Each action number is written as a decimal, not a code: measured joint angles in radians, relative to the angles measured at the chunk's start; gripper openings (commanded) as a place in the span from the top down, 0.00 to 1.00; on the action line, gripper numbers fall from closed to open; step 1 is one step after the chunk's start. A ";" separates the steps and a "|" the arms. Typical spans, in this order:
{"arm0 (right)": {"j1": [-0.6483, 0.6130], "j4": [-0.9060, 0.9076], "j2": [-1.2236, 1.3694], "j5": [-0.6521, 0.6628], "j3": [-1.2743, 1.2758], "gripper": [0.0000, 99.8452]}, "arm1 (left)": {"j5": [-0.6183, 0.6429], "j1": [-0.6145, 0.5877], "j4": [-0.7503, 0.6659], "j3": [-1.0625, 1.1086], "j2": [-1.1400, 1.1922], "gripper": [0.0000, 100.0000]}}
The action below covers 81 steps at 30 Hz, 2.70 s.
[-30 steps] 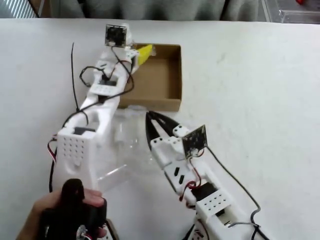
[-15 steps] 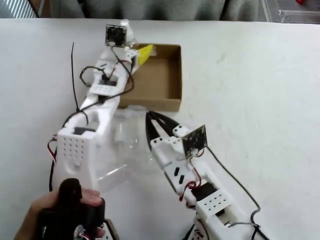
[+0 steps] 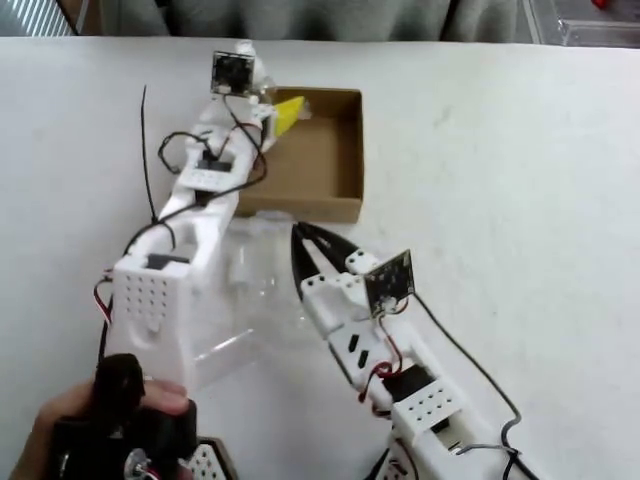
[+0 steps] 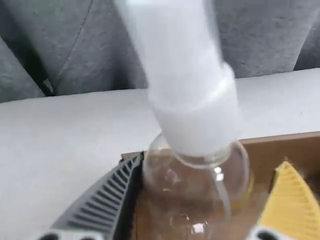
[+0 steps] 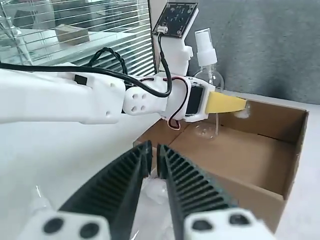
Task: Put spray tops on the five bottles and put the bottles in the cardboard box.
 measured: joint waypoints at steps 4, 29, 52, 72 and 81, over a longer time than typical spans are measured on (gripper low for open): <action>0.000 0.000 0.000 0.000 0.000 0.98 | 0.040 -0.008 0.046 0.000 -0.015 0.62; 0.000 0.000 0.000 0.000 0.000 0.98 | 0.060 -0.014 0.189 0.430 -0.505 0.62; 0.000 0.000 0.000 0.000 0.000 0.98 | 0.060 -0.014 1.278 0.486 -1.069 0.63; 0.000 0.000 0.000 0.100 0.000 0.98 | -0.299 -0.014 1.439 1.025 -1.780 0.89; 0.000 0.000 0.000 0.100 0.000 0.98 | -0.545 -0.012 1.628 1.174 -2.084 0.90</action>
